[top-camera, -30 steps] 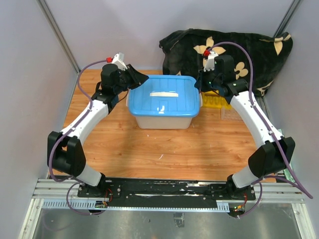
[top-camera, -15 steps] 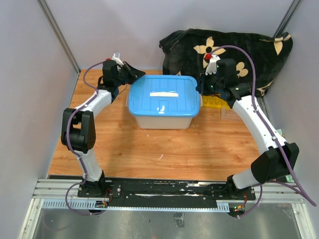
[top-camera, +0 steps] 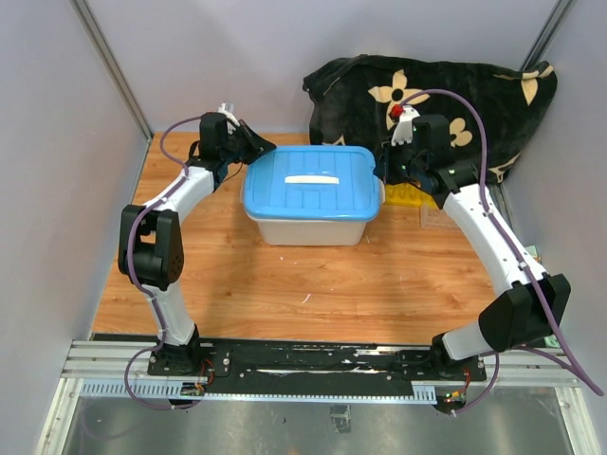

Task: Organize the chemistry lab equipment
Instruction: Close the lid of the storage box.

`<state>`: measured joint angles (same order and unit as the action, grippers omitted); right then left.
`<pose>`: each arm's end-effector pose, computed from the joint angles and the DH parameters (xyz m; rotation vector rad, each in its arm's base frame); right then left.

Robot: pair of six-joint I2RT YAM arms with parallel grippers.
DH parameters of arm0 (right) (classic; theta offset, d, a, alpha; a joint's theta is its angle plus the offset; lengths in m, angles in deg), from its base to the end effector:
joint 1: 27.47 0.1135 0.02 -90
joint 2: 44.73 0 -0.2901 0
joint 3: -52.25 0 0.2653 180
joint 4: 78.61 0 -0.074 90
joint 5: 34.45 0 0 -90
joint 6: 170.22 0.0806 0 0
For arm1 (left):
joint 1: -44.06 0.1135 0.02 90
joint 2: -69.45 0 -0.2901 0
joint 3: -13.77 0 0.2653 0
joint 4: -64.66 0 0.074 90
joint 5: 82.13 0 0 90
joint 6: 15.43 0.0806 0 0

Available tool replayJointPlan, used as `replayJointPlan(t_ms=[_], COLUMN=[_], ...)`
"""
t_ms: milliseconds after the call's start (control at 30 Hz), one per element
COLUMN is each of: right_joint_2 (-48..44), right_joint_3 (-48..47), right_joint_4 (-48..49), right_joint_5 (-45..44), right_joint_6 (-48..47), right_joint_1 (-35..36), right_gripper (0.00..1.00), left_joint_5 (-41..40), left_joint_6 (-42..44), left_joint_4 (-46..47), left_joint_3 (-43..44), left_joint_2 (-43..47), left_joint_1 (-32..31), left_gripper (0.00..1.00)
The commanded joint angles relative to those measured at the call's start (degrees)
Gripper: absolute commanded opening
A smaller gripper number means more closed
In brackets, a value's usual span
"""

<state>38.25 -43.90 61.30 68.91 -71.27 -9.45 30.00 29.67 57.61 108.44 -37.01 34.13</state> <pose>0.3544 0.1349 0.3929 -0.3110 2.0451 0.5303 0.4898 -0.1166 0.2895 -0.3319 1.9787 -0.9994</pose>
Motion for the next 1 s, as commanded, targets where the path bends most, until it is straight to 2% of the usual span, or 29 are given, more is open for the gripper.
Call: replayJointPlan(t_ms=[0, 267, 400, 500, 567, 733, 800, 967], right_joint_2=[0.98, 1.60, 2.98, 2.85, 2.62, 5.14, 6.71, 8.87], right_joint_3=[-0.48, -0.43, -0.26, 3.72, 8.29, 15.41, 15.66, 13.30], right_joint_4=[0.13, 0.16, 2.12, 8.86, 17.04, 31.31, 30.63, 21.99], right_joint_5=[0.25, 1.22, 10.89, 22.14, 29.35, 37.04, 38.02, 35.96], right_joint_6=[0.19, 0.05, 1.67, 7.47, 15.26, 27.08, 27.32, 21.65], right_joint_1=[0.71, 0.73, 0.62, 0.16, -0.30, -0.53, -0.52, -0.43], right_gripper=[0.01, 0.01, 0.01, 0.01, 0.01, 0.01, 0.01, 0.01], left_joint_5=[-2.25, -5.31, -6.02, -5.94, -5.65, -5.28, -5.14, -3.53], left_joint_6=[3.68, 5.17, 6.24, 6.47, 6.44, 6.30, 6.39, 6.24], left_joint_4=[-5.83, -5.48, -4.88, -5.21, -5.18, -4.71, -4.81, -5.64], left_joint_3=[0.01, -2.54, -2.77, -2.34, -2.53, -3.37, -3.35, -3.28], left_joint_2=[-0.68, 1.66, 3.36, 3.20, 2.99, 3.00, 3.07, 5.02], left_joint_1=[0.00, 0.00, 0.01, 0.00, 0.00, 0.01, 0.00, 0.00], left_gripper=[0.00, 0.00, 0.00, 0.00, 0.00, 0.00, 0.00, 0.00])
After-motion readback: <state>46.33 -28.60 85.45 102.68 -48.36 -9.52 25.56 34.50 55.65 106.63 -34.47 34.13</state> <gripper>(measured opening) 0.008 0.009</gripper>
